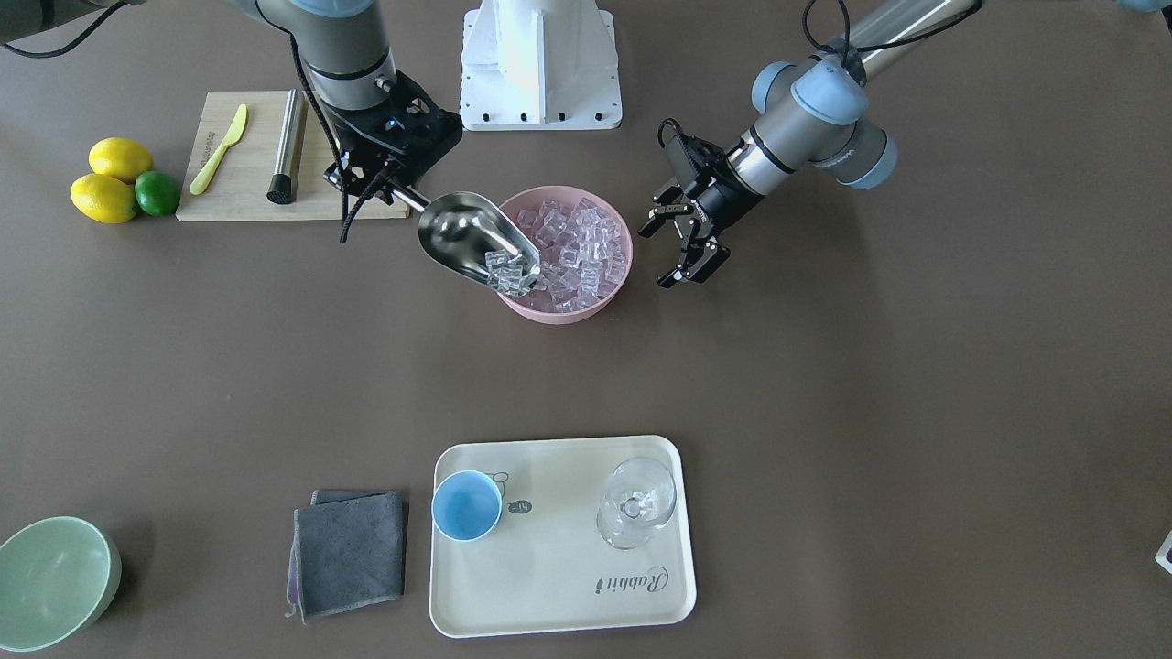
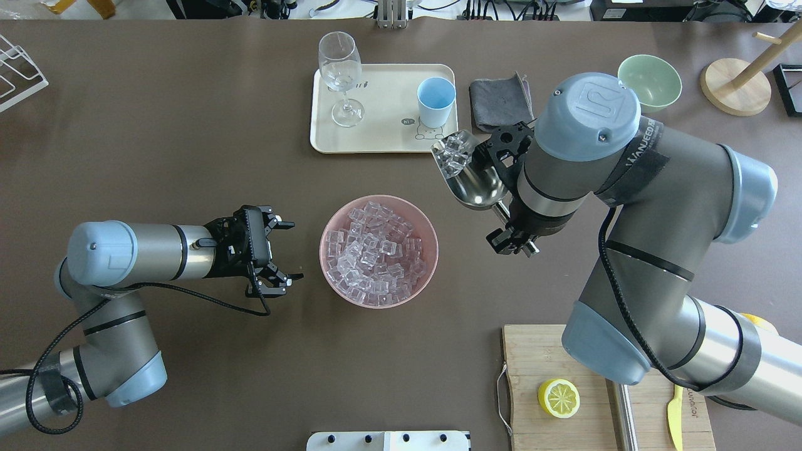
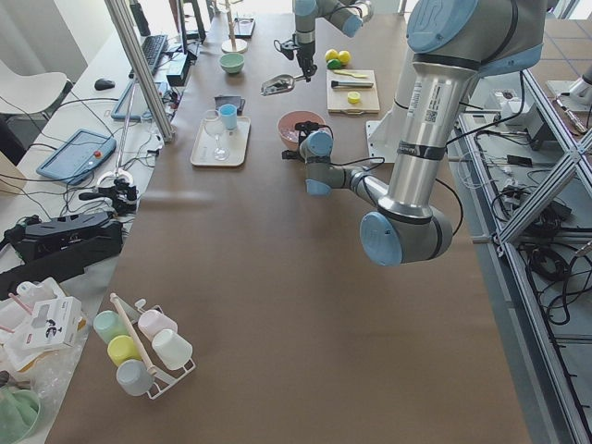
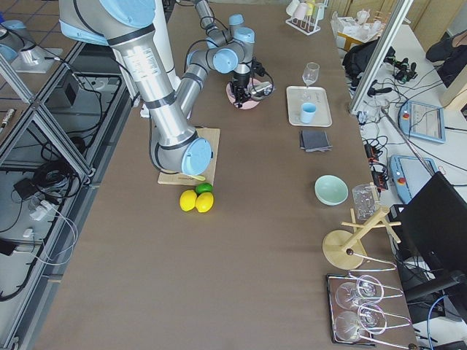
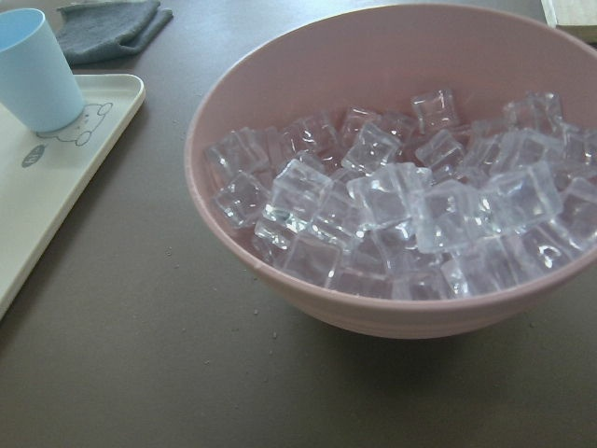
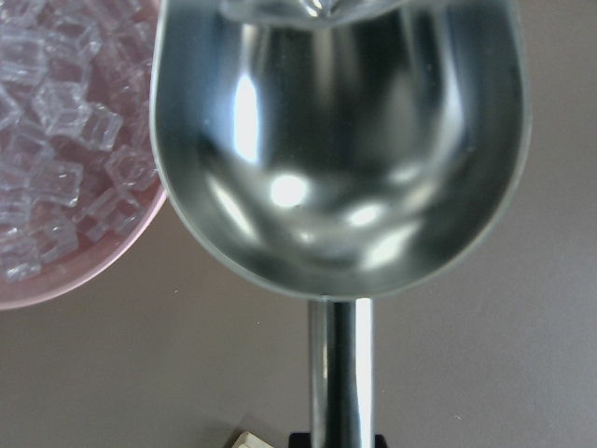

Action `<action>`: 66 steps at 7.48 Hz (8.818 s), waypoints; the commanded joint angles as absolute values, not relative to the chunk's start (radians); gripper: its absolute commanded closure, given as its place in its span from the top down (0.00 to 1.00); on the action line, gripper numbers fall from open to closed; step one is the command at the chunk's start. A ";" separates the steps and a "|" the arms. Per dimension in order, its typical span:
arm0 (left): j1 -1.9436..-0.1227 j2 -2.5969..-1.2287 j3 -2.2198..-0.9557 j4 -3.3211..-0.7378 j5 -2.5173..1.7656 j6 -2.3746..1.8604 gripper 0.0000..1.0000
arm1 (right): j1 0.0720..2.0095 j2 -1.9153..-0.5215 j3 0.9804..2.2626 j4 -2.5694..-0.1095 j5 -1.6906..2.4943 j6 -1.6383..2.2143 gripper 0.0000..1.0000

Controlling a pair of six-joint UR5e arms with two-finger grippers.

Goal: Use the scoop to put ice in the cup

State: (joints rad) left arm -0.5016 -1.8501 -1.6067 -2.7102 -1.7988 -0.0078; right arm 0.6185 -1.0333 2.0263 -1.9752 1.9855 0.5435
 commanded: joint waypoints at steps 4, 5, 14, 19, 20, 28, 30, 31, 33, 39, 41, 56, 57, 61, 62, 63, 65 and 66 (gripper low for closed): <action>-0.681 -1.708 -1.745 -2.614 -1.957 -0.008 0.99 | 0.646 -1.088 2.006 -1.799 1.997 0.996 0.00; -0.698 -1.686 -1.762 -2.603 -1.954 -0.008 0.99 | 0.647 -1.089 2.000 -1.802 1.999 0.996 0.00; -1.095 -1.549 -1.872 -1.913 -2.148 -0.006 0.99 | 0.777 -0.843 1.732 -2.046 2.368 0.798 0.00; -1.310 -1.462 -1.875 -1.760 -2.154 -0.006 0.99 | 0.868 -0.623 1.389 -2.049 2.514 0.764 0.00; -1.342 -1.457 -1.870 -1.718 -2.187 -0.006 0.99 | 0.868 -0.608 1.364 -2.051 2.545 0.764 0.00; -1.554 -1.401 -1.730 -1.666 -2.397 -0.006 0.99 | 0.917 -0.572 1.270 -2.054 2.733 0.762 0.00; -1.555 -1.397 -1.710 -1.666 -2.399 -0.008 0.99 | 0.916 -0.568 1.278 -2.052 2.749 0.765 0.00; -1.560 -1.399 -1.701 -1.667 -2.399 -0.009 0.99 | 0.916 -0.569 1.281 -2.052 2.755 0.765 0.00; -1.647 -1.397 -1.678 -1.666 -2.402 -0.009 0.99 | 0.914 -0.572 1.281 -2.052 2.755 0.765 0.00; -1.640 -1.405 -1.663 -1.667 -2.402 -0.014 0.99 | 0.911 -0.904 1.758 -2.051 2.578 0.765 0.00; -1.640 -1.405 -1.667 -1.667 -2.402 -0.015 0.99 | 0.864 -1.042 1.894 -2.052 2.481 0.765 0.00; -1.641 -1.408 -1.647 -1.666 -2.402 -0.017 0.99 | 0.650 -1.408 1.928 -1.637 2.137 0.950 0.00; -1.641 -1.410 -1.647 -1.667 -2.402 -0.017 0.99 | 0.647 -1.408 1.925 -1.637 2.135 0.950 0.00; -1.641 -1.411 -1.638 -1.667 -2.402 -0.017 0.99 | 0.635 -1.408 1.883 -1.558 2.105 0.986 0.00; -1.641 -1.411 -1.638 -1.667 -2.401 -0.017 0.99 | 0.634 -1.408 1.843 -1.477 2.106 1.030 0.00; -1.640 -1.413 -1.638 -1.667 -2.402 -0.017 0.99 | 0.634 -1.408 1.842 -1.464 2.112 1.031 0.00; -1.640 -1.413 -1.632 -1.667 -2.402 -0.017 0.99 | 0.634 -1.405 1.845 -1.463 2.117 1.015 0.57; -1.640 -1.413 -1.631 -1.667 -2.402 -0.017 0.99 | 0.634 -1.404 1.844 -1.465 2.115 1.025 0.99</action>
State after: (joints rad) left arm -1.6405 -1.4126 -1.6348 -1.6674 -2.4021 -0.0169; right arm 0.6336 -1.4065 1.8456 -1.4678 2.1154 1.0174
